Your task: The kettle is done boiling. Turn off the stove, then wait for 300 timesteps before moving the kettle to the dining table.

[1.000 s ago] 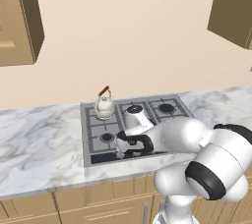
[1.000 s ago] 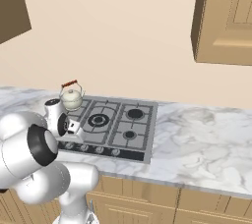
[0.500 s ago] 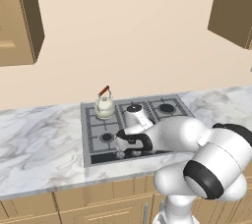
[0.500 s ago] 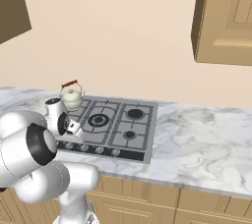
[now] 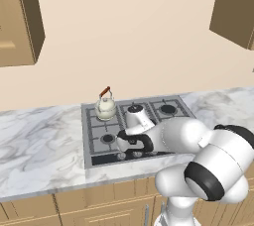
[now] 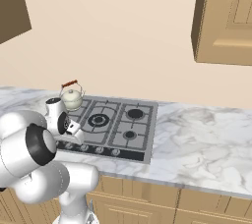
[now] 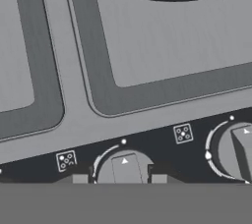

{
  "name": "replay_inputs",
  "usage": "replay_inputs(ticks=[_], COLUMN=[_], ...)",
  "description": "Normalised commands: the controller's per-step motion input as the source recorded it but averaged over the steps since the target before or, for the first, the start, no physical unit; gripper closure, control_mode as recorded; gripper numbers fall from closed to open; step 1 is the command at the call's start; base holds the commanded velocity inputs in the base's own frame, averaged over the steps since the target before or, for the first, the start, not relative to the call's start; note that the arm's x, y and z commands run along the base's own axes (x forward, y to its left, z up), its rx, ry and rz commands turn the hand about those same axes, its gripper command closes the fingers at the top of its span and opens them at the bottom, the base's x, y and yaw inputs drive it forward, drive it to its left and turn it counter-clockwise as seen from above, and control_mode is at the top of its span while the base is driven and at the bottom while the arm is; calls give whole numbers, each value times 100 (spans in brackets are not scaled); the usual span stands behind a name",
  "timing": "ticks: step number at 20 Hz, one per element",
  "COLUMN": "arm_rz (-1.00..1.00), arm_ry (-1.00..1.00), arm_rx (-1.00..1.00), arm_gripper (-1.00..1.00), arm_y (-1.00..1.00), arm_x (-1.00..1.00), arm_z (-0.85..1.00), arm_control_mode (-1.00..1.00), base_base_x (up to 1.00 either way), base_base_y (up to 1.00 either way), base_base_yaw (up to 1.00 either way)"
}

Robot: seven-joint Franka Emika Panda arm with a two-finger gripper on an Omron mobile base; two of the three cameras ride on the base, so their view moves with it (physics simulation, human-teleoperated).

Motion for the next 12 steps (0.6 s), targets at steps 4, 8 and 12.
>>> replay_inputs(ticks=[4, 8, 12], arm_rz=[-22, -15, -13], arm_ry=[-1, -5, -6], arm_rx=[3, 0, 0], arm_gripper=[-100, -100, -100], arm_y=[0, -3, -9], arm_x=[-12, -15, -17], arm_z=[0, 12, 23], arm_control_mode=[-100, -100, -100], base_base_x=[0, 0, 0], base_base_y=[0, 0, 0], base_base_yaw=[0, 0, 0])
